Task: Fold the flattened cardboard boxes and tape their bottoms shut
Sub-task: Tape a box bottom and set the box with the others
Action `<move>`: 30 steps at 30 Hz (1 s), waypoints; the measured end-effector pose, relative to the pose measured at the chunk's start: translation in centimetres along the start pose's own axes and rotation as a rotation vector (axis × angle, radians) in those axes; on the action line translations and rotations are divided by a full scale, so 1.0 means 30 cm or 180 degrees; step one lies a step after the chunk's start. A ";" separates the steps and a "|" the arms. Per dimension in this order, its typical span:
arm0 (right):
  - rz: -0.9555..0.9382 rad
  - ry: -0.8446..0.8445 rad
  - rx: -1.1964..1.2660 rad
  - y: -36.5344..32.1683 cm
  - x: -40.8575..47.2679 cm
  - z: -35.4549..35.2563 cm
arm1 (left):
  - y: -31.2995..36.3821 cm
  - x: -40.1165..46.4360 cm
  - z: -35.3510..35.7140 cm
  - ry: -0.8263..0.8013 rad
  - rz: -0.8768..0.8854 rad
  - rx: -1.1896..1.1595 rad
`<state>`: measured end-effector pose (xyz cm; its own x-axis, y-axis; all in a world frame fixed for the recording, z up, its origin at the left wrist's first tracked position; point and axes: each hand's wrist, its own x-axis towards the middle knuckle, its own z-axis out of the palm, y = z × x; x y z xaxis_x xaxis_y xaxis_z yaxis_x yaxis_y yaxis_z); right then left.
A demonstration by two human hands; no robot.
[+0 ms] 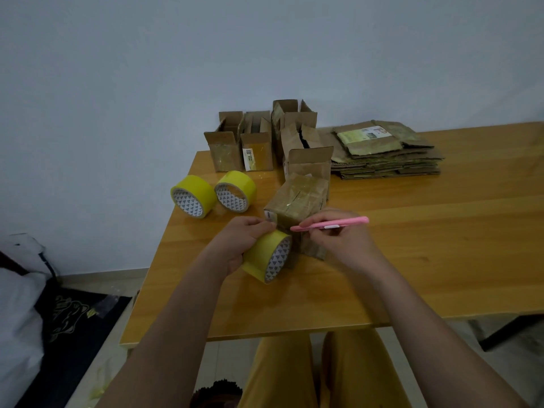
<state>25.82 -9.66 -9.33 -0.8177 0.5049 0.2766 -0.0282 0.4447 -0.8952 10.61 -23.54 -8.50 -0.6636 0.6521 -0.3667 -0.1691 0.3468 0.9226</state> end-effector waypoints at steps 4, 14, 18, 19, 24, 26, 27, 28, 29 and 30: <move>0.0433 -0.0214 -0.0223 0.000 -0.020 -0.030 | 0.009 -0.005 0.002 0.0064 0.0055 0.0092; 0.2056 0.0250 -0.1154 0.087 0.013 -0.123 | 0.008 0.001 -0.003 0.0044 0.0037 0.0418; 0.1947 0.0616 -0.2518 0.099 0.022 -0.104 | 0.004 -0.011 -0.017 -0.0239 -0.0076 0.0376; 0.1328 0.0824 -0.2581 0.096 0.019 -0.090 | 0.002 -0.011 -0.018 -0.0304 -0.0094 0.0318; -0.0725 0.0192 -0.1575 0.034 0.072 0.051 | 0.023 -0.021 -0.008 -0.0513 -0.0107 -0.0076; -0.0769 0.0128 -0.1641 0.061 0.111 0.096 | 0.029 -0.024 -0.011 -0.0564 -0.0091 -0.0033; -0.0783 0.0212 -0.1754 0.078 0.124 0.111 | 0.029 -0.022 -0.014 -0.0562 -0.0091 0.0016; -0.0791 0.0318 -0.1885 0.090 0.131 0.120 | 0.029 -0.019 -0.017 -0.0569 -0.0095 0.0045; -0.0800 0.0409 -0.1969 0.098 0.135 0.125 | 0.029 -0.016 -0.020 -0.0598 -0.0099 0.0046; -0.0814 0.0468 -0.2011 0.102 0.137 0.126 | 0.032 -0.012 -0.023 -0.0630 -0.0098 0.0056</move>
<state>20.20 -9.02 -12.26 -0.7424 0.4019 0.5360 0.1667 0.8857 -0.4332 10.18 -23.91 -7.41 -0.5017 0.7603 -0.4127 -0.1731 0.3792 0.9090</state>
